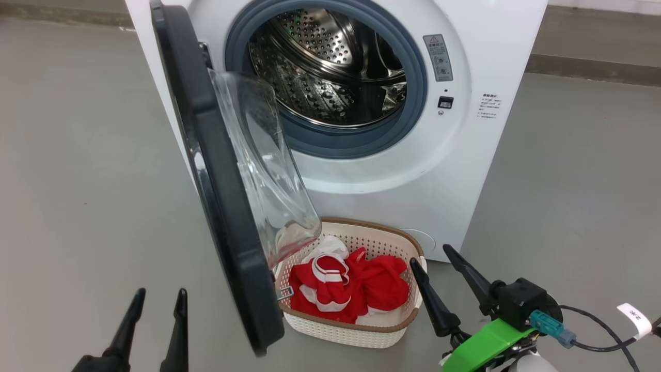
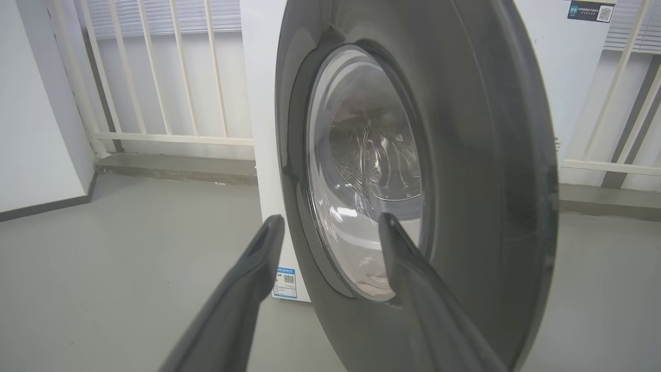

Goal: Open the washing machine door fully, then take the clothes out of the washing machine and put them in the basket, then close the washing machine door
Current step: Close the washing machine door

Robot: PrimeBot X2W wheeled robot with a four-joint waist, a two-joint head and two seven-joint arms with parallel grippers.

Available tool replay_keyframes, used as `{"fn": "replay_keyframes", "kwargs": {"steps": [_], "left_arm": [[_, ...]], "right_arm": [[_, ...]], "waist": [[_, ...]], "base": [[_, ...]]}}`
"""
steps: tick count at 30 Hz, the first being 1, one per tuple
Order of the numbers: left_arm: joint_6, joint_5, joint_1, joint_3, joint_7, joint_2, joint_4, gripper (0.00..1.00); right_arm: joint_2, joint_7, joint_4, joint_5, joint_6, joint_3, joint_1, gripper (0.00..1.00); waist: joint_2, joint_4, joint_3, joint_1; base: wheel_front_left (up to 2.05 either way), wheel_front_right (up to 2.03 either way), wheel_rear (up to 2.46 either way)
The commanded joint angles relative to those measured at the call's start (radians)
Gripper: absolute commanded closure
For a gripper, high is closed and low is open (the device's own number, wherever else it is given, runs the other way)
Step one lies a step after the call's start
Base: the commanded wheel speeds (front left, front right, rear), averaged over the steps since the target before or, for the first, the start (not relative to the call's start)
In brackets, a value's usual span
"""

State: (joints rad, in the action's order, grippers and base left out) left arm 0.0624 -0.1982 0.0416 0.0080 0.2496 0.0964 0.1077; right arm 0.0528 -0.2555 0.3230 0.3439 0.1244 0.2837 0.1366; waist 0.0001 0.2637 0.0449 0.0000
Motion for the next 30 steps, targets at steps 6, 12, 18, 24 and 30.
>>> {"fn": "replay_keyframes", "kwargs": {"steps": [6,12,18,24,30], "left_arm": [[0.017,-0.008,-0.049,0.043,0.012,0.01,-0.002,1.0],[0.037,-0.184,-0.133,0.094,-0.035,-0.011,0.016,1.0],[0.044,-0.582,-0.261,0.175,-0.221,-0.039,0.006,1.0],[-0.052,-1.008,-0.347,0.206,-0.431,-0.045,-0.039,1.0],[-0.217,-1.325,-0.376,0.196,-0.557,-0.046,-0.11,1.0]], "right_arm": [[-0.003,-0.006,-0.026,0.012,0.006,0.026,0.007,0.0],[-0.003,-0.006,-0.023,0.004,0.006,0.026,0.009,0.0],[-0.003,-0.006,-0.021,-0.001,0.006,0.031,0.012,0.0],[-0.003,-0.006,-0.016,-0.001,0.006,0.029,0.017,0.0],[-0.003,-0.006,-0.011,-0.003,0.006,0.029,0.024,0.0]], "waist": [[-0.0001,-0.002,0.005,0.0],[-0.0001,-0.001,0.002,0.0],[-0.0001,-0.01,-0.003,0.0],[-0.0001,-0.02,-0.01,0.0],[-0.0001,-0.03,-0.017,0.0]], "base": [[0.0,0.0,0.0],[0.0,0.0,0.0],[0.0,0.0,0.0],[0.0,0.0,0.0],[0.0,0.0,0.0]]}}
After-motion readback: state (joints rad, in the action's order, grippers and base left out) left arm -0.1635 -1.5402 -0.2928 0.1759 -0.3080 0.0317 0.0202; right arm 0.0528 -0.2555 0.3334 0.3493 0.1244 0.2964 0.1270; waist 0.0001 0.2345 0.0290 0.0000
